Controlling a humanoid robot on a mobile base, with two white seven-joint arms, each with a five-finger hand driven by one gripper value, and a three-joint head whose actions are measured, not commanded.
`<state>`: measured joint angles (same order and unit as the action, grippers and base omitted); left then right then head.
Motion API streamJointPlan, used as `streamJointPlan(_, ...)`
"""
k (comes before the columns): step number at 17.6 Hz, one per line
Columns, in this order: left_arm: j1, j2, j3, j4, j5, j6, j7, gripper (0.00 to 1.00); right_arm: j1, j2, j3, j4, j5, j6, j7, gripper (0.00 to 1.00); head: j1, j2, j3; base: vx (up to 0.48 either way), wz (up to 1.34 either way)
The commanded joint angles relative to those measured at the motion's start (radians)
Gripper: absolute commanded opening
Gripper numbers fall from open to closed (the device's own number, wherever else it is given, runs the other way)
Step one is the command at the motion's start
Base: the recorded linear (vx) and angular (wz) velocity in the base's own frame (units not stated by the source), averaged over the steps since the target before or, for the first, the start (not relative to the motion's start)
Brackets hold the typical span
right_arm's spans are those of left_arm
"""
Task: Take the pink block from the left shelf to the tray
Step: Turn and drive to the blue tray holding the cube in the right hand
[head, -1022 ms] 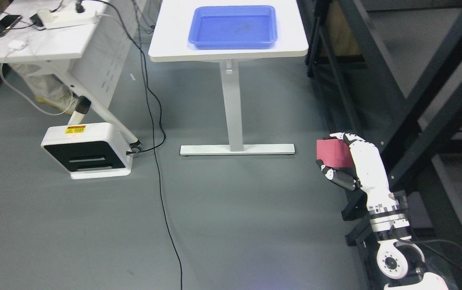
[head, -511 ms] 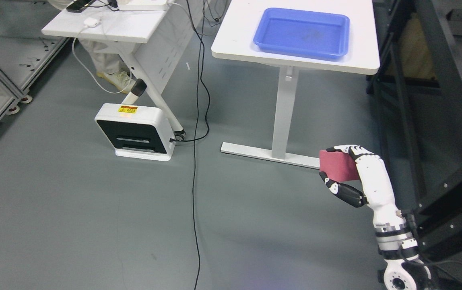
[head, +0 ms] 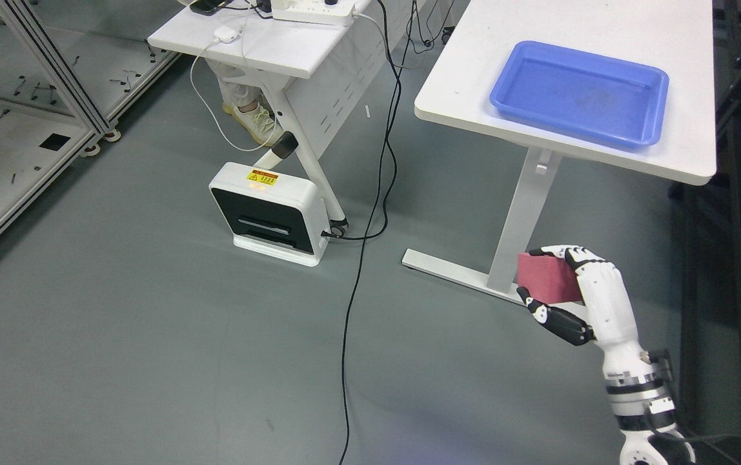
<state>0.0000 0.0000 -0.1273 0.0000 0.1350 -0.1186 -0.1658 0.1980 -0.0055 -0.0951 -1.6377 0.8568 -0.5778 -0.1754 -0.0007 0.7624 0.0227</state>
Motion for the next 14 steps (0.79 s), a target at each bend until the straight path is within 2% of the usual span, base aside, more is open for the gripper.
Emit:
streamJointPlan(1, 0.020, 0.018, 0.000, -0.017, 0.000, 0.000, 0.000, 1.00, -0.002, -0.012, -0.008, -0.001, -0.001, -0.031, -0.042, 0.01, 0.0000, 0.000, 0.000, 0.232, 0.10)
streamJointPlan(9, 0.020, 0.018, 0.000, -0.017, 0.000, 0.000, 0.000, 1.00, -0.014, -0.012, -0.011, -0.001, 0.001, 0.004, -0.027, 0.01, 0.0000, 0.000, 0.000, 0.277, -0.16)
streamJointPlan(14, 0.020, 0.018, 0.000, -0.017, 0.000, 0.000, 0.000, 1.00, -0.015, -0.012, -0.012, -0.001, -0.001, -0.014, -0.033, 0.02, 0.0000, 0.000, 0.000, 0.291, -0.27)
